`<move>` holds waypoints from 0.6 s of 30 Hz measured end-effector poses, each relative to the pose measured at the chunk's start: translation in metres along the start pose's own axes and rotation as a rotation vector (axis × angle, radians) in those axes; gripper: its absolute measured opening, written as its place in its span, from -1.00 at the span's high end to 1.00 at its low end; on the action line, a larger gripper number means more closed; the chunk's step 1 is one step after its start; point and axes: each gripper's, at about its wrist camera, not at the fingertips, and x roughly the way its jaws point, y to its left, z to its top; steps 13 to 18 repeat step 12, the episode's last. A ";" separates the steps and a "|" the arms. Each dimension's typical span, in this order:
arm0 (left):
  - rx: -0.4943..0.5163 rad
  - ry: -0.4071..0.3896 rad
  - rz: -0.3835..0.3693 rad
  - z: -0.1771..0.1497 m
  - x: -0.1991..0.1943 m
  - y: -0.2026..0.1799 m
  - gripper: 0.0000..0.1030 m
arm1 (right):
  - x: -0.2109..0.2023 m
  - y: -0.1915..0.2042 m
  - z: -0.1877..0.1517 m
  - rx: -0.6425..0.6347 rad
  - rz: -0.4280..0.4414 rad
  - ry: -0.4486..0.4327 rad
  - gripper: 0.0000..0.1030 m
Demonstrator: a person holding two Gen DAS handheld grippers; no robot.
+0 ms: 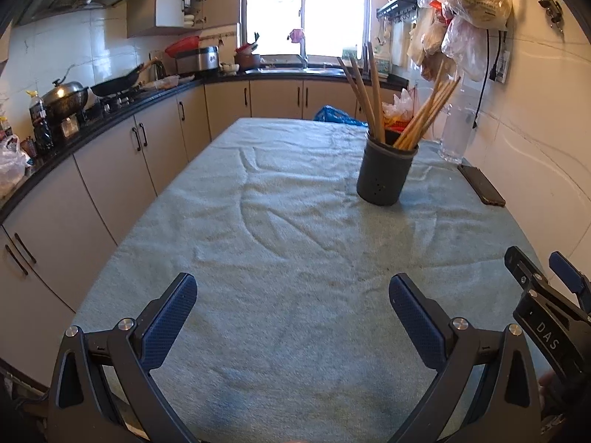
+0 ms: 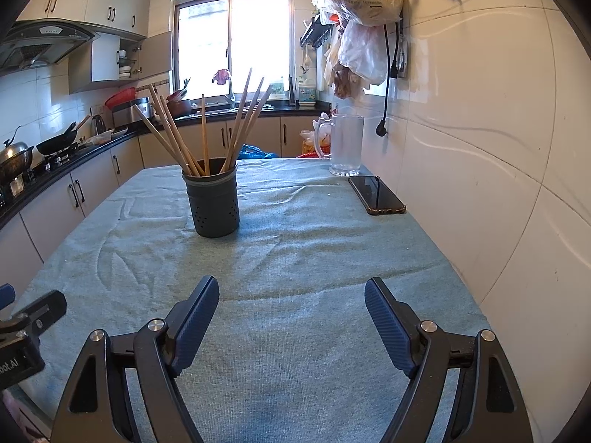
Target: Organize utensils
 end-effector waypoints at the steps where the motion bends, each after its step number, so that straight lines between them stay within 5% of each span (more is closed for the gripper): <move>1: 0.004 -0.011 0.007 0.002 -0.001 0.000 -1.00 | 0.000 0.000 0.001 -0.004 0.000 -0.004 -0.65; 18: 0.036 -0.043 -0.009 0.022 0.001 -0.006 -1.00 | 0.006 0.010 0.018 -0.053 0.044 -0.024 -0.70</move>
